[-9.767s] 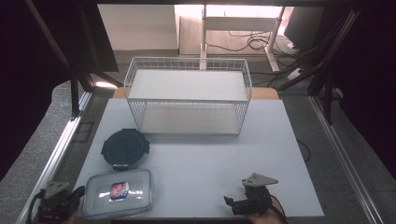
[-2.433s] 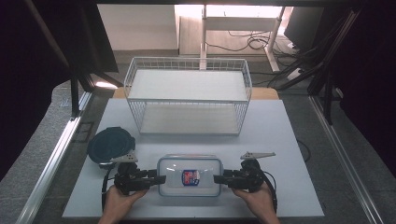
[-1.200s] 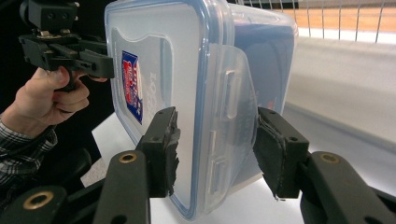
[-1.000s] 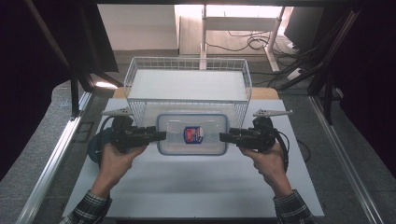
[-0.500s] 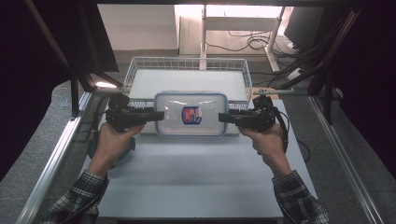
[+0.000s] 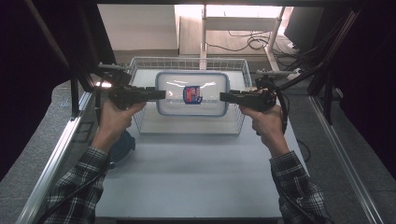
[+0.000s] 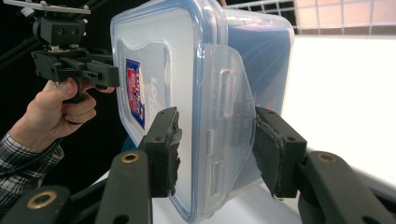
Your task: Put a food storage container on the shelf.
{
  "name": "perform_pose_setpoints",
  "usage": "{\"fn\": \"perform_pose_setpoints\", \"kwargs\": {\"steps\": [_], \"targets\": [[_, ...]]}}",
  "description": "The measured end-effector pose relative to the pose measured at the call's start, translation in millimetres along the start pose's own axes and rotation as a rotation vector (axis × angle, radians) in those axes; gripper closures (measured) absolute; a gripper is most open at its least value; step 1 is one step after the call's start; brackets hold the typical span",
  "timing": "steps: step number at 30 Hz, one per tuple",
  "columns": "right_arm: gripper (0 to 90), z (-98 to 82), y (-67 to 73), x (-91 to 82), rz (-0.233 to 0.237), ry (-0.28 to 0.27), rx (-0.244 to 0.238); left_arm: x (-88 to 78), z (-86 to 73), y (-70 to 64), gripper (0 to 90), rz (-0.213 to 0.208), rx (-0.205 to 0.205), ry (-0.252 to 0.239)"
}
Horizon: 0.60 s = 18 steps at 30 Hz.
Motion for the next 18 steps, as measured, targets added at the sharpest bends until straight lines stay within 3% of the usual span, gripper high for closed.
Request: {"fn": "perform_pose_setpoints", "kwargs": {"steps": [9,18], "targets": [[52.0,20.1,-12.9,15.5,-0.004,-0.006,0.018,7.1,20.0,19.6,53.4,-0.018,-0.033,-0.010],[51.9,31.4,-24.8,33.3,-0.011,0.006,0.036,12.1,29.8,39.8,53.1,-0.001,-0.077,-0.024]]}}
Point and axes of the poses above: each handheld gripper's, and its own axes: x roughly forward along the jaws, z roughly out of its top, y roughly to its left, the point moved 7 cm from there along x, roughly forward along the jaws, and after that the axes turned 10 degrees about -y, right-handed, at the moved point
